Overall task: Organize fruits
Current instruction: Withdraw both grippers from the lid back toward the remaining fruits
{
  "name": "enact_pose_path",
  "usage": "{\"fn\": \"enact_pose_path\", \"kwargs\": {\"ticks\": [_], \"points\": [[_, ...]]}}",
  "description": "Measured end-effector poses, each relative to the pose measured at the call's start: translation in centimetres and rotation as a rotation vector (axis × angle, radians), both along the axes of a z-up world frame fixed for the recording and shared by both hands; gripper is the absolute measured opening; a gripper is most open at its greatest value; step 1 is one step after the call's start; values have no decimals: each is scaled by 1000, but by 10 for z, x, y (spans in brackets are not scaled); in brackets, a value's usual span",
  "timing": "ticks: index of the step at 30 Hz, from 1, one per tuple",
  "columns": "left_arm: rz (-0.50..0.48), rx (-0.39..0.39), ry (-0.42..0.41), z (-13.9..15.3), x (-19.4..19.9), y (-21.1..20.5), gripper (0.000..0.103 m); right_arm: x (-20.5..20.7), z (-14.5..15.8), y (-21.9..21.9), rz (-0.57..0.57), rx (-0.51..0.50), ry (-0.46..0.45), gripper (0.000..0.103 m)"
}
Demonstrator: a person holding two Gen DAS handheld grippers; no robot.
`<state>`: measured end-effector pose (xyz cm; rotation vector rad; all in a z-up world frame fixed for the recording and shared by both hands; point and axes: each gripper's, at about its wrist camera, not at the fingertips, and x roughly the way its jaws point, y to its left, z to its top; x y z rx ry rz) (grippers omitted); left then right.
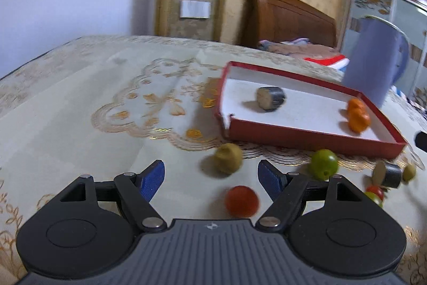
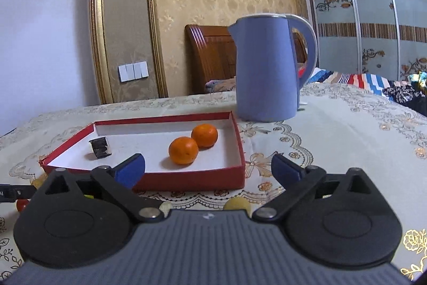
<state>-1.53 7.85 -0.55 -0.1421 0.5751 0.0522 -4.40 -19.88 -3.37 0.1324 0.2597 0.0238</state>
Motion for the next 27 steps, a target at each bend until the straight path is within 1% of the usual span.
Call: {"fn": "enact_pose_path", "kwargs": {"ticks": [2,4,7,9,13,17,20,23,24,25,26,27], "points": [[-11,3,31,-2,4,-1,77,-1,0,1,-1,-8,-4,101],[-18,50,46,-4,5,-8,77,-1,-1,1,-3,-8,-3,101],[-48,86,64,-5,6,-16,83,0,-1,-1,-28,6,7,101],[-48,96,71,-5,7,-17,83,-2,-2,-6,-67,32,1,101],[-48,117,77,-6,8,-20,83,-12,-4,-29,-135,117,-8,101],[-48,113,76,-5,7,-19,83,-19,-10,-59,-150,216,43,101],[-48,115,77,-5,7,-19,83,-18,-14,-67,-134,229,105,99],[-49,133,84,-6,8,-22,83,-14,-16,-65,-129,204,143,95],[-49,131,84,-6,8,-21,83,-11,-17,-62,-126,182,167,91],[-50,132,84,-6,8,-22,84,-9,-18,-59,-119,166,183,84],[-51,132,84,-6,8,-23,84,-7,-20,-56,-109,149,196,80],[-51,133,85,-6,8,-24,84,-6,-20,-54,-104,137,207,74]]}}
